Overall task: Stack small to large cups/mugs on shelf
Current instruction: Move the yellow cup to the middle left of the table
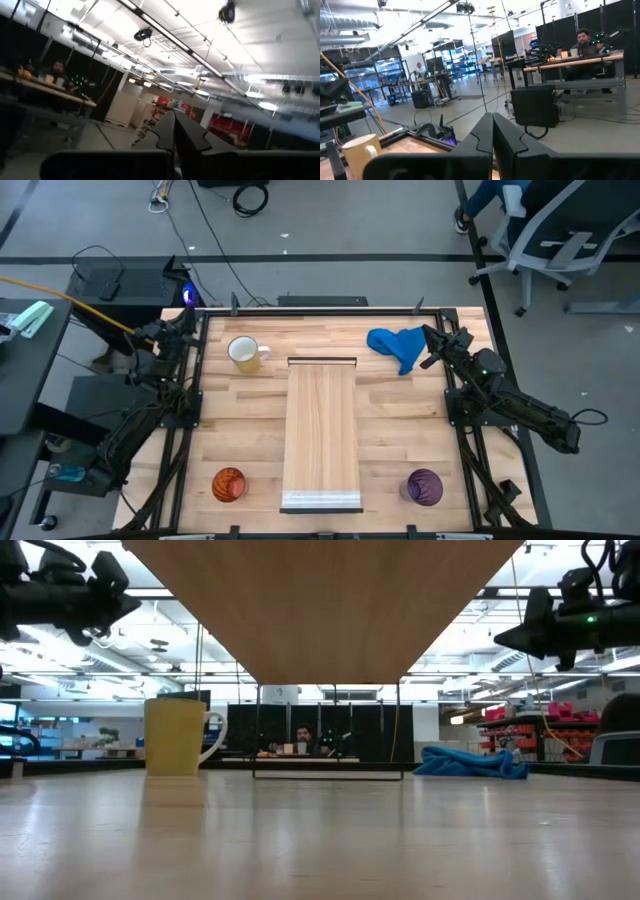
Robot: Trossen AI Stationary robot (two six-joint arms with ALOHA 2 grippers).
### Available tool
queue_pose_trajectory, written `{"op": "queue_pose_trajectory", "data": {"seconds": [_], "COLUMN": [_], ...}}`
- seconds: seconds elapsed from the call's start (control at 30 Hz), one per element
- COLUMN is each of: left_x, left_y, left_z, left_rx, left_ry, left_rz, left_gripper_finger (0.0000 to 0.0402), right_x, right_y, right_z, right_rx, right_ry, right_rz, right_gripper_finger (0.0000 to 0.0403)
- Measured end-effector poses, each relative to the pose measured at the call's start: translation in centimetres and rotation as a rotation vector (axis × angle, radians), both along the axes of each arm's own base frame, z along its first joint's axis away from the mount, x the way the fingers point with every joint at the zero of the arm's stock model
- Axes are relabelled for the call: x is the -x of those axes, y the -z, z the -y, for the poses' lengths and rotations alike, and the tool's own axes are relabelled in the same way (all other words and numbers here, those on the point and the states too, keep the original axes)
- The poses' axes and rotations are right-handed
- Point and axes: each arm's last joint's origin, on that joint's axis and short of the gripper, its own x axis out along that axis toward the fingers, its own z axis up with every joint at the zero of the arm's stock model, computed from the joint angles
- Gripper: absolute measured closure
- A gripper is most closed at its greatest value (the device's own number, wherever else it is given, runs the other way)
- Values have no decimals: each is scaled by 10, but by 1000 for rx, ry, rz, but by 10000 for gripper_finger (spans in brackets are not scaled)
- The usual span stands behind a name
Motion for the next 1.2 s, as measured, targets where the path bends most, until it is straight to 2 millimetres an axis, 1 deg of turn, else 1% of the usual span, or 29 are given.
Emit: {"op": "queue_pose_trajectory", "data": {"seconds": [0.07, 0.23, 0.3, 0.37, 0.43, 0.5, 0.6, 0.67, 0.77, 0.83, 0.87, 0.93, 0.97, 1.1, 1.2], "left_x": [0, -1, -1, -1, -1, -3, -6, -10, -14, -14, -15, -18, -19, -20, -22], "left_y": [0, -2, -11, -26, -41, -58, -76, -83, -88, -94, -99, -111, -112, -114, -111], "left_z": [0, 1, 2, 4, 3, -1, -14, -26, -50, -57, -58, -60, -62, -65, -67], "left_rx": [-19, -29, -42, -44, -5, 79, 301, 467, 701, 836, 896, 956, 990, 1112, 1197], "left_ry": [-16, 24, 37, 41, 30, 20, -38, -84, -117, -180, -184, -174, -166, -142, -103], "left_rz": [-43, -69, -75, -92, -142, -209, -310, -402, -521, -603, -636, -665, -689, -759, -798], "left_gripper_finger": [390, 388, 384, 380, 378, 379, 383, 385, 384, 379, 376, 369, 365, 350, 340], "right_x": [0, 0, 0, 0, 0, 0, 0, 0, -1, -1, -1, -1, -1, -2, -2], "right_y": [0, 0, 0, 0, 0, 1, 2, 3, 4, 5, 5, 5, 5, 5, 5], "right_z": [0, 0, 0, 0, 0, 0, 0, 0, 0, 0, 0, 0, 0, 0, 0], "right_rx": [-2, -2, -2, -2, -3, -5, -12, -17, -38, -51, -55, -58, -57, -49, -49], "right_ry": [0, 0, 0, 0, 0, 0, 0, 0, -3, -10, -18, -35, -43, -50, -51], "right_rz": [-3, -2, -2, -2, -3, -6, -16, -25, -25, -16, -14, -12, -13, -24, -25], "right_gripper_finger": [393, 393, 393, 393, 393, 393, 393, 393, 393, 393, 393, 393, 393, 393, 393]}}
